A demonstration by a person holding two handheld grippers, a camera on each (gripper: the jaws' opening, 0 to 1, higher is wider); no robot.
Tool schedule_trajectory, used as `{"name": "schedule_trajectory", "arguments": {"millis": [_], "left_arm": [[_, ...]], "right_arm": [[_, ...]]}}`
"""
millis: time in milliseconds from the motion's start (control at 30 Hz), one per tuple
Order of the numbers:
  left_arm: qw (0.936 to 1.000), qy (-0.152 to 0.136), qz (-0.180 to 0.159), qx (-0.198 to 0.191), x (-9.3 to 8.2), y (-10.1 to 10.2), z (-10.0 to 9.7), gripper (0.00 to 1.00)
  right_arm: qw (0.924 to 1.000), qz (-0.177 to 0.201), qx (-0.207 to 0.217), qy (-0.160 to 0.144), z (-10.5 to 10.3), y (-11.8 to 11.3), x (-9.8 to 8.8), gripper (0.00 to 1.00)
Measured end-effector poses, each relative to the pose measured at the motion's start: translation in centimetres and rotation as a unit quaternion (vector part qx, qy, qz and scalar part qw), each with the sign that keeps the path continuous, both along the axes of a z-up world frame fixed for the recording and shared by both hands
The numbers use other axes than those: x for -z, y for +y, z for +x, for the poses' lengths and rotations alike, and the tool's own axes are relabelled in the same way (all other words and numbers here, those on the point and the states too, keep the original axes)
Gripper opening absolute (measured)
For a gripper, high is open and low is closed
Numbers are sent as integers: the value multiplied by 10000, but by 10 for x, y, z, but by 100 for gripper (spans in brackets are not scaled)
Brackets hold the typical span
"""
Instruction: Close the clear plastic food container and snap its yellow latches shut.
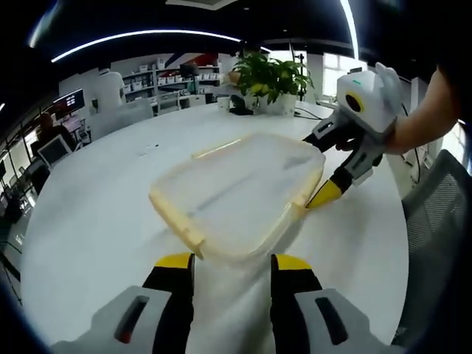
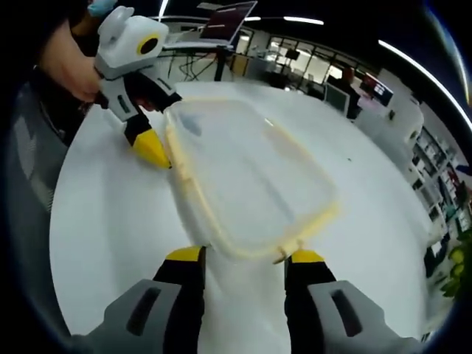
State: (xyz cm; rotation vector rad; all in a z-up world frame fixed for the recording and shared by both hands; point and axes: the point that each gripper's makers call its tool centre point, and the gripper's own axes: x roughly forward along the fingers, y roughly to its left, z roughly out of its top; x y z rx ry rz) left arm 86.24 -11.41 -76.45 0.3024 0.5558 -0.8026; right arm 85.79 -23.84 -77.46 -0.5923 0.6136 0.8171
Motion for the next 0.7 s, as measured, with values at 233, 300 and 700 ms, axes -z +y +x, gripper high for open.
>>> {"name": "schedule_trajectory", "arguments": {"millis": [233, 300, 700], "left_arm": [[9998, -21, 88, -157, 0, 26, 3, 35], [9998, -31, 107, -183, 0, 29, 4, 35], [9995, -29, 77, -305, -7, 35, 4, 36]], "right_arm": [[9999, 18, -141, 8, 5, 24, 0, 38], [9999, 24, -152, 11, 6, 28, 0, 38], [9994, 241, 152, 200, 8, 33, -6, 44]]}}
